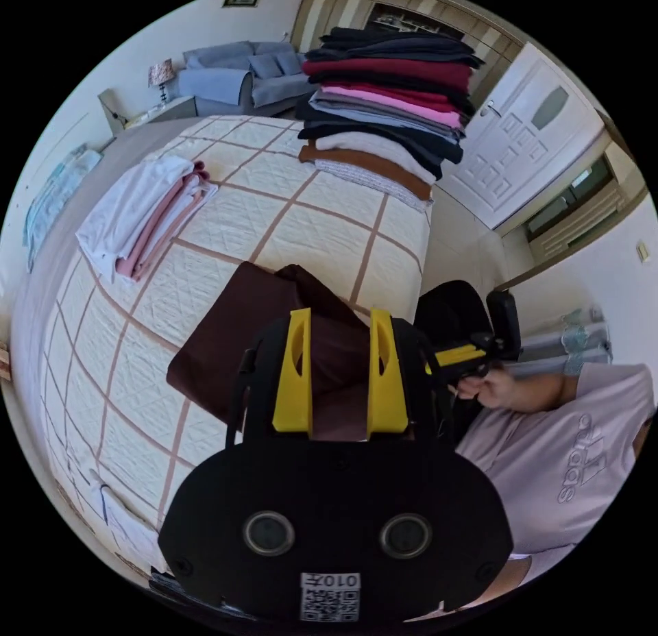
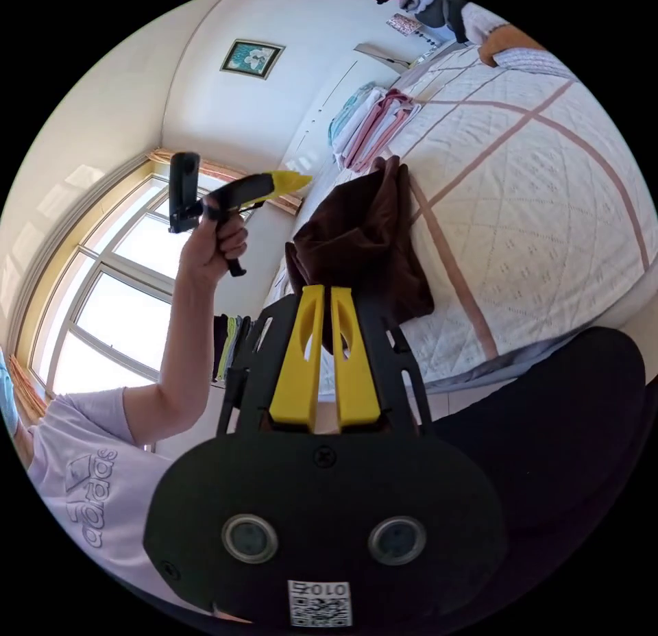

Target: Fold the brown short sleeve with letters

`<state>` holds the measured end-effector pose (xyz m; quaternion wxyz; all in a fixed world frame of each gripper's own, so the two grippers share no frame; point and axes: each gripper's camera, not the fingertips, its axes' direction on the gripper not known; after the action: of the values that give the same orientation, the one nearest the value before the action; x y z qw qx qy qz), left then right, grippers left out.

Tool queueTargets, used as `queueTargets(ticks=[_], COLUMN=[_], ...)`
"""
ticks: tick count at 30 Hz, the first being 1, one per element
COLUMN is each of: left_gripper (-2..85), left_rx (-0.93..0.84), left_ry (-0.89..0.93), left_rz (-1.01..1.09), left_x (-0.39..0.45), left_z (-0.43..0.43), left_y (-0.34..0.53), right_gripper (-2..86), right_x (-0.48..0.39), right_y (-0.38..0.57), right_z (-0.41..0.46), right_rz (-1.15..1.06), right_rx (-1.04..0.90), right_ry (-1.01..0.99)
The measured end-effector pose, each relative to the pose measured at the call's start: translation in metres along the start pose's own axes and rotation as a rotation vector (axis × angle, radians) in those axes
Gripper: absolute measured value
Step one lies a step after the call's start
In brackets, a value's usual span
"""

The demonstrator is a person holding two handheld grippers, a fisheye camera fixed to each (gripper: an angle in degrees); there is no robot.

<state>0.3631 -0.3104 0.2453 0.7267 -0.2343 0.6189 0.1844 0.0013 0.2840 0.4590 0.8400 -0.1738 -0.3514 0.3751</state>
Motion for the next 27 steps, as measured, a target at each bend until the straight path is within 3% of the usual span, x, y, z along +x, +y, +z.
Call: queueTargets(ticks=[6,11,16,24,27], left_gripper=[13.2,13.1,10.1,1.3,0.3], left_rx=[0.037,0.042,-0.057,-0.032,0.076], left_ry=[-0.455,-0.565,-0.800,-0.742,-0.638], left_rz=[0.072,0.059,0.077,-0.012,-0.133], left_x=[0.127,0.187,0.214,0.203,0.193], left_z=[0.026,0.078,0.138,0.123,0.101], left_y=[0.107,0.126,0.125,0.196,0.239], right_gripper=[6.2,7.9,8.0,5.3,4.3], right_x=[0.018,0.019,0.016,0.016,0.009], right_y=[-0.001,-0.003,-0.005,-0.011,-0.003], right_z=[-0.003,0.003,0.002,0.002,0.000], right_rz=[-0.001,-0.002,-0.002,-0.002,-0.017], right_rx=[-0.026,-0.057,-0.047,-0.047,-0.062], right_ry=[-0.017,-0.003,0.028,0.061,0.125])
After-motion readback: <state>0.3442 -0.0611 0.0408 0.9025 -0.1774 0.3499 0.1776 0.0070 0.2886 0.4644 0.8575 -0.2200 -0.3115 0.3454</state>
